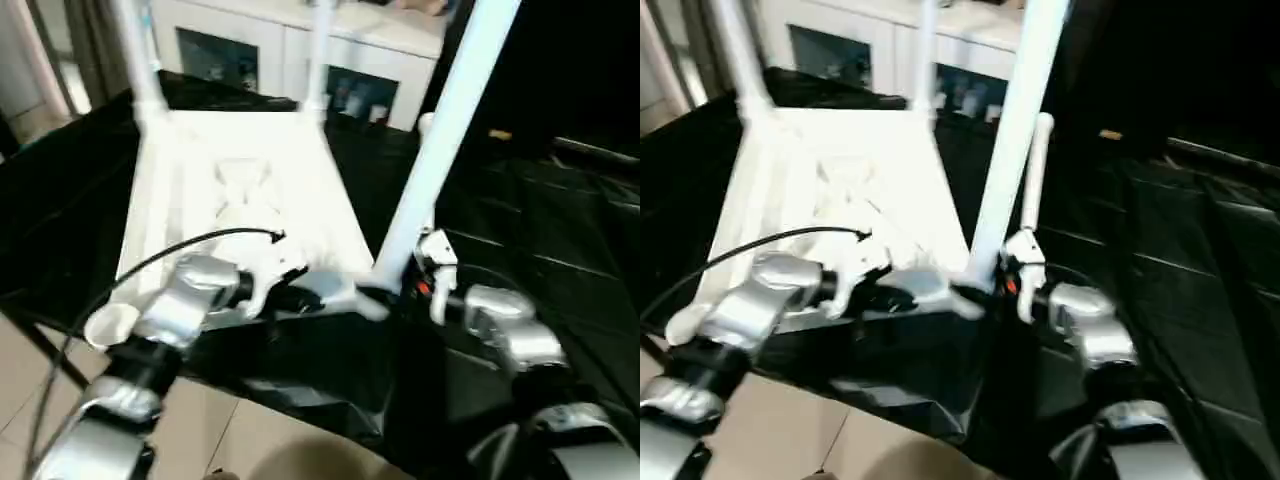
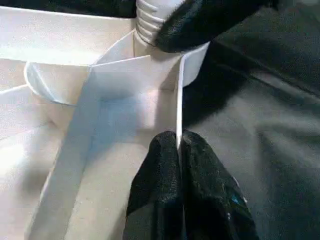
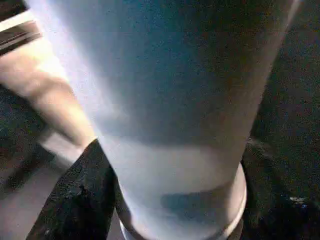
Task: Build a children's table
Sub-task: Rotate leg to tighten
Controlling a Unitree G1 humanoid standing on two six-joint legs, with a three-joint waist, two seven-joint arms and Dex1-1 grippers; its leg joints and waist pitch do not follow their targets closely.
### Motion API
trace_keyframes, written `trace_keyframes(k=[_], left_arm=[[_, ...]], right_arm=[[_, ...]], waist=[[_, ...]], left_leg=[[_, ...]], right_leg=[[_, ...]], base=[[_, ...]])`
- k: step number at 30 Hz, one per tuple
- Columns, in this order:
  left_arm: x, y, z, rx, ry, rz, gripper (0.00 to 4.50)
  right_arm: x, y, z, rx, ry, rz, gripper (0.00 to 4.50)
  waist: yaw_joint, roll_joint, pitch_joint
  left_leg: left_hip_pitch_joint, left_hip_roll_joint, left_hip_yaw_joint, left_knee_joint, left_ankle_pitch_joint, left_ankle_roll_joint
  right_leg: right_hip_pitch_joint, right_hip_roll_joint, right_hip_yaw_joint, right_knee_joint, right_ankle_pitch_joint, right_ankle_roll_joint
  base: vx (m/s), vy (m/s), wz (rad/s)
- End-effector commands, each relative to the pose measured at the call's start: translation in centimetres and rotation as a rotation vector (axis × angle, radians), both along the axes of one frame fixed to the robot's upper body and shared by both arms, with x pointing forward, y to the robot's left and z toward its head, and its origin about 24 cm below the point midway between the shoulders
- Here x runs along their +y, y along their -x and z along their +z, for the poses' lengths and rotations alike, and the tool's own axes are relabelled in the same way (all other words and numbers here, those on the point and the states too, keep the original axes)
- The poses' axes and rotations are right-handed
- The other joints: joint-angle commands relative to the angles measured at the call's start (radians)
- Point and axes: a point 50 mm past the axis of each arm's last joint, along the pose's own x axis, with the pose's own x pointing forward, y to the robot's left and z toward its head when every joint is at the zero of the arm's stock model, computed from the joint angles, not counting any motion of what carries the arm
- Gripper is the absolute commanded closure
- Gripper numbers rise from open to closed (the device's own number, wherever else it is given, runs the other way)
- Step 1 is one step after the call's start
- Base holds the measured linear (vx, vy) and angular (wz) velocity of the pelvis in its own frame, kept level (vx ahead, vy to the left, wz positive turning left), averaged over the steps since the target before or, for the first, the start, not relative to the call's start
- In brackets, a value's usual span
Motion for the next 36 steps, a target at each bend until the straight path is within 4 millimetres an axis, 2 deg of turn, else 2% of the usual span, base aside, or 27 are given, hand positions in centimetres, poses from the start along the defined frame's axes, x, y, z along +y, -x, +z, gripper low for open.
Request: trace_keyframes(k=[1,3,5,11,13,16,17,18,19,23,24,26,27,28,29,30,31,33,34,36], left_arm=[[-1.0,-0.6,-0.4,0.008,0.047,0.129,4.50],[-1.3,-0.9,-0.5,0.009,0.047,0.197,4.50],[-1.9,-1.4,-0.6,0.008,0.041,0.272,4.50],[-3.4,-1.6,-0.5,-0.016,0.020,0.271,4.50],[-3.3,-1.5,-0.6,-0.010,0.006,0.261,4.50],[-3.0,-1.5,-0.8,-0.001,-0.006,0.252,4.50],[-2.9,-1.4,-0.8,0.005,-0.008,0.249,4.50],[-2.7,-1.3,-0.9,0.013,-0.012,0.235,4.50],[-2.3,-1.1,-1.0,0.026,-0.017,0.211,4.50],[-1.8,-0.8,-1.0,0.043,-0.007,0.150,4.50],[-1.7,-0.7,-1.0,0.044,-0.004,0.125,4.50],[-1.3,-0.2,-0.9,0.051,0.002,0.051,4.50],[-1.2,0.0,-0.8,0.050,0.007,0.019,4.50],[-0.9,0.5,-0.7,0.072,0.015,-0.051,4.50],[-0.9,0.6,-0.6,0.074,0.016,-0.061,4.50],[-0.6,1.0,-0.5,0.086,0.018,-0.123,4.50],[-0.4,1.3,-0.4,0.100,0.022,-0.160,4.50],[-0.3,1.5,-0.3,0.107,0.025,-0.181,4.50],[0.1,1.8,0.0,0.112,0.036,-0.229,4.50],[0.4,2.1,0.1,0.122,0.043,-0.253,4.50]], right_arm=[[-1.4,0.6,-2.8,0.147,0.082,-0.216,1.69],[-1.1,0.4,-3.0,0.162,0.073,-0.268,1.70],[-0.3,0.0,-3.0,0.179,0.053,-0.332,1.70],[3.2,-0.7,-2.2,0.135,0.060,-0.263,1.70],[3.8,-0.8,-1.8,0.107,0.045,-0.227,1.00],[4.0,-0.9,-1.5,0.086,0.029,-0.187,0.88],[3.9,-1.0,-1.4,0.076,0.036,-0.175,0.88],[3.7,-1.0,-1.2,0.057,0.051,-0.154,0.60],[3.2,-1.0,-1.0,0.038,0.061,-0.116,0.54],[2.2,-0.8,-0.6,0.015,0.049,-0.007,0.54],[1.9,-0.7,-0.5,0.007,0.054,0.021,0.54],[0.7,-0.5,-0.2,-0.008,0.068,0.082,0.54],[0.3,-0.4,-0.1,-0.012,0.071,0.104,0.54],[-0.6,-0.1,0.2,-0.021,0.077,0.162,0.54],[-0.7,-0.1,0.3,-0.023,0.078,0.170,0.54],[-1.4,0.1,0.5,-0.029,0.085,0.215,0.54],[-1.7,0.3,0.7,-0.034,0.090,0.251,0.54],[-1.9,0.5,0.8,-0.037,0.093,0.272,0.54],[-2.3,1.0,1.1,-0.037,0.085,0.353,0.54],[-2.6,1.5,1.3,-0.040,0.086,0.419,0.54]], waist=[[0.002,0.001,-0.050],[0.002,0.001,-0.050],[0.002,0.001,-0.052],[0.004,0.000,-0.058],[0.004,-0.003,-0.056],[0.002,-0.002,-0.053],[0.001,-0.001,-0.051],[0.000,-0.004,-0.051],[-0.001,-0.002,-0.051],[-0.002,-0.005,-0.051],[-0.002,-0.005,-0.050],[0.001,-0.005,-0.051],[0.001,-0.004,-0.052],[0.000,-0.002,-0.052],[0.001,-0.003,-0.053],[0.004,0.002,-0.053],[0.004,0.000,-0.054],[0.007,0.002,-0.056],[0.010,0.003,-0.055],[0.014,0.000,-0.055]], left_leg=[[0.000,0.023,-0.002,-0.065,-0.184,-0.002],[0.002,0.022,-0.001,-0.063,-0.197,0.001],[-0.002,0.021,-0.001,-0.062,-0.190,0.008],[-0.009,0.020,0.001,-0.058,-0.129,0.034],[-0.008,0.020,0.002,-0.058,-0.132,0.045],[-0.010,0.021,0.001,-0.061,-0.165,0.044],[-0.010,0.021,0.000,-0.062,-0.174,0.040],[-0.009,0.021,-0.002,-0.063,-0.191,0.035],[-0.009,0.022,-0.003,-0.064,-0.201,0.031],[-0.012,0.023,-0.004,-0.063,-0.194,0.042],[-0.009,0.024,-0.002,-0.062,-0.185,0.046],[-0.009,0.025,-0.004,-0.062,-0.174,0.049],[-0.011,0.027,-0.003,-0.061,-0.164,0.059],[-0.010,0.027,-0.002,-0.061,-0.163,0.061],[-0.008,0.028,-0.002,-0.060,-0.156,0.063],[-0.006,0.029,-0.002,-0.060,-0.148,0.068],[-0.007,0.030,-0.001,-0.058,-0.135,0.074],[0.001,0.030,0.003,-0.055,-0.112,0.082],[0.000,0.030,0.003,-0.055,-0.104,0.093],[-0.001,0.030,0.003,-0.054,-0.095,0.102]], right_leg=[[0.047,-0.062,0.052,-0.087,-0.328,-0.149],[0.043,-0.061,0.053,-0.091,-0.339,-0.138],[0.045,-0.060,0.052,-0.089,-0.325,-0.130],[0.051,-0.057,0.051,-0.073,-0.177,-0.156],[0.051,-0.058,0.051,-0.074,-0.178,-0.162],[0.051,-0.059,0.050,-0.081,-0.241,-0.152],[0.051,-0.060,0.050,-0.084,-0.262,-0.146],[0.050,-0.060,0.048,-0.087,-0.299,-0.135],[0.049,-0.061,0.048,-0.090,-0.323,-0.125],[0.050,-0.061,0.050,-0.089,-0.310,-0.131],[0.048,-0.061,0.051,-0.088,-0.292,-0.143],[0.052,-0.060,0.050,-0.087,-0.275,-0.148],[0.052,-0.060,0.051,-0.081,-0.236,-0.167],[0.051,-0.059,0.051,-0.080,-0.224,-0.175],[0.053,-0.059,0.051,-0.079,-0.213,-0.179],[0.051,-0.059,0.052,-0.075,-0.188,-0.192],[0.053,-0.058,0.052,-0.070,-0.150,-0.208],[0.049,-0.056,0.053,-0.062,-0.088,-0.235],[0.053,-0.055,0.053,-0.060,-0.056,-0.246],[0.056,-0.055,0.052,-0.057,-0.038,-0.250]], base=[[0.000,0.000,0.00],[0.000,0.000,0.00],[0.000,0.000,0.00],[0.000,0.000,0.00],[0.000,0.000,0.00],[0.000,0.000,0.00],[0.000,0.000,0.00],[0.000,0.000,0.00],[0.000,0.000,0.00],[0.000,0.000,0.00],[0.000,0.000,0.00],[0.000,0.000,0.00],[0.000,0.000,0.00],[0.000,0.000,0.00],[0.000,0.000,0.00],[0.000,0.000,0.00],[0.000,0.000,0.00],[0.000,0.000,0.00],[0.000,0.000,0.00],[0.000,0.000,0.00]])
